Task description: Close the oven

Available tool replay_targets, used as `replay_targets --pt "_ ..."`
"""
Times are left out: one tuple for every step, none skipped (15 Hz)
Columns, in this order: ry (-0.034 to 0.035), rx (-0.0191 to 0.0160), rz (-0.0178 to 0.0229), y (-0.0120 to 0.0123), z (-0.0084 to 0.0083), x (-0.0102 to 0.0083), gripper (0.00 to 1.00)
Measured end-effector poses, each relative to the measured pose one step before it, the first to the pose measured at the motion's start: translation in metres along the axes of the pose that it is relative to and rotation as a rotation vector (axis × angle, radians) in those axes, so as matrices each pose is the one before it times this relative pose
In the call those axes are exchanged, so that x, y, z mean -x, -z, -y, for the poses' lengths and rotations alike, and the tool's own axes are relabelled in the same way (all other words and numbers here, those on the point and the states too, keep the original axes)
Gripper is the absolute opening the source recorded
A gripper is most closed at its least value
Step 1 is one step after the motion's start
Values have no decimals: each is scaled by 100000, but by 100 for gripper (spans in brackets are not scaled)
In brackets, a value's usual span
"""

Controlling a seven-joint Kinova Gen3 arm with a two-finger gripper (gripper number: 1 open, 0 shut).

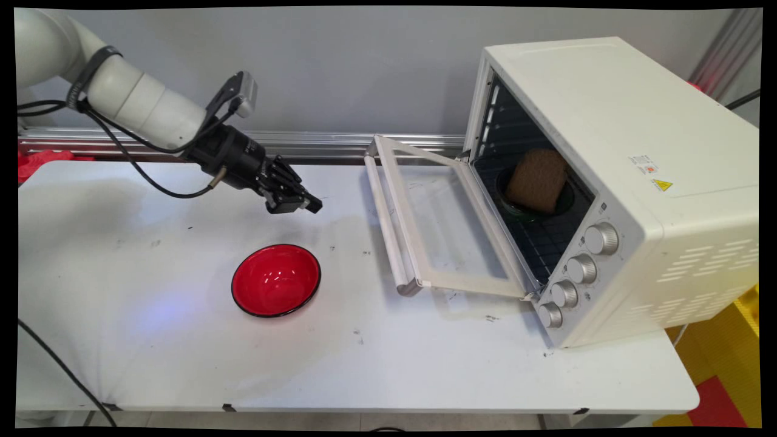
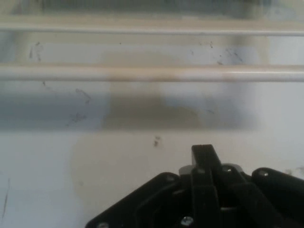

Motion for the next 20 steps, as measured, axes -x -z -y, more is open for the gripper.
replay_targets --pt "-406 188 52 -315 77 45 0" --pt "-703 204 4 -461 94 112 0" --pt "-727 351 50 -547 90 140 0" --pt "-977 275 -53 -750 139 203 0" --pt "-709 212 1 -708 127 221 0" --pt "-335 106 64 -531 89 194 0" --pt "-555 201 12 -976 176 294 0" --pt "-442 196 -48 -1030 169 284 0" --pt "-286 -7 -240 -898 166 201 0" --pt "-339 -53 -346 -1046 207 174 0" --pt "-289 -89 -262 -863 178 138 0" --pt "-269 -149 -336 -950 209 139 0" --pt "-145 -126 -289 -752 171 109 0" --pt "-86 -51 -192 -478 104 64 0" --pt "-81 -99 -312 -766 156 109 0" --pt "-63 -30 -270 -624 117 69 0" --pt "-24 7 -300 -698 132 40 0" --pt "31 -32 -313 -613 104 63 0" --pt "24 1 -252 -496 85 29 0" --pt "30 98 -351 -556 90 1 0"
